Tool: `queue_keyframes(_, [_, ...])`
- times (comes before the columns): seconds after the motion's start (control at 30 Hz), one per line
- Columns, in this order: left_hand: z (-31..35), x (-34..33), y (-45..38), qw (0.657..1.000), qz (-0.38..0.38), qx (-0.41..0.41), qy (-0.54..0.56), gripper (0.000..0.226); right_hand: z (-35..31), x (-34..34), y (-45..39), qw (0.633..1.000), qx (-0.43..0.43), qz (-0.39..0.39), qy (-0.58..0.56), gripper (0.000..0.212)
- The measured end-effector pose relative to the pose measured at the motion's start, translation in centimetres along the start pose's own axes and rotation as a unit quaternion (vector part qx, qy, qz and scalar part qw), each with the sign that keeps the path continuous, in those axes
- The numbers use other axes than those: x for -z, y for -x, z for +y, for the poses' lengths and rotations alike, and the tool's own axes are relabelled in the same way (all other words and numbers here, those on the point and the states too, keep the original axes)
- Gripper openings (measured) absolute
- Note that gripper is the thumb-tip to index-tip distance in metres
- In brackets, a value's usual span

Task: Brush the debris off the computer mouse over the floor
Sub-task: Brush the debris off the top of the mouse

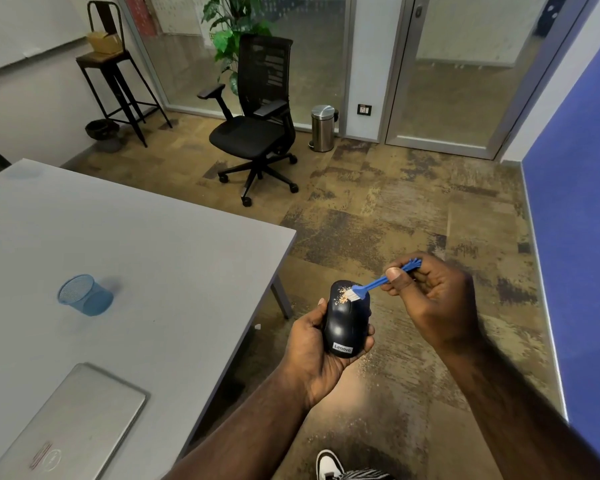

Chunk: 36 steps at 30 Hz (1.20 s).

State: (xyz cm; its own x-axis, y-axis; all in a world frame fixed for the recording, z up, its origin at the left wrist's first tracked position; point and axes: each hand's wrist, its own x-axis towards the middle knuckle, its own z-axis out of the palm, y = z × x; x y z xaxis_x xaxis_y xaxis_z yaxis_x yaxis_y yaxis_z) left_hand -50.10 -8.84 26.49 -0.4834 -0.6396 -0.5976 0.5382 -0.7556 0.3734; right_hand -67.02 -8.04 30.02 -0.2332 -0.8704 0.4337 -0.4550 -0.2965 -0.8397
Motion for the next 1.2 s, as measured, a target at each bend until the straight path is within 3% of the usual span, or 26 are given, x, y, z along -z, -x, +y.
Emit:
queue_keyframes(0.27, [0.0,-0.2,0.2,1.000,-0.018,0.009,0.003,0.057,1.6,-0.6,-1.4,0.996,-0.008,0.011,0.088,0.007])
queue_keyframes(0.47, [0.1,-0.1,0.1,1.000,-0.012,0.003,0.001,0.058,0.2,0.0,-1.3,1.000,-0.020,0.012,0.005,0.009])
queue_keyframes(0.67, [0.1,-0.1,-0.1,1.000,-0.009,0.002,0.003,0.058,1.3,-0.4,-1.5,0.997,-0.011,0.008,0.073,0.007])
queue_keyframes(0.83, [0.0,-0.1,0.1,1.000,-0.005,0.001,0.000,0.057,1.1,-0.1,-1.4,0.999,-0.027,-0.002,0.026,0.009])
queue_keyframes(1.0, [0.1,0.0,0.1,1.000,-0.006,0.002,0.000,0.058,1.5,-0.2,-1.6,0.996,-0.009,-0.012,0.090,0.010])
queue_keyframes(1.13, [0.1,-0.1,0.1,1.000,-0.005,-0.001,-0.002,0.057,1.0,-0.2,-1.5,0.999,-0.015,-0.022,0.030,0.010])
queue_keyframes(1.2, [0.1,-0.1,0.1,1.000,-0.004,-0.004,-0.001,0.056,1.0,-0.2,-1.5,0.998,0.003,-0.042,0.052,0.009])
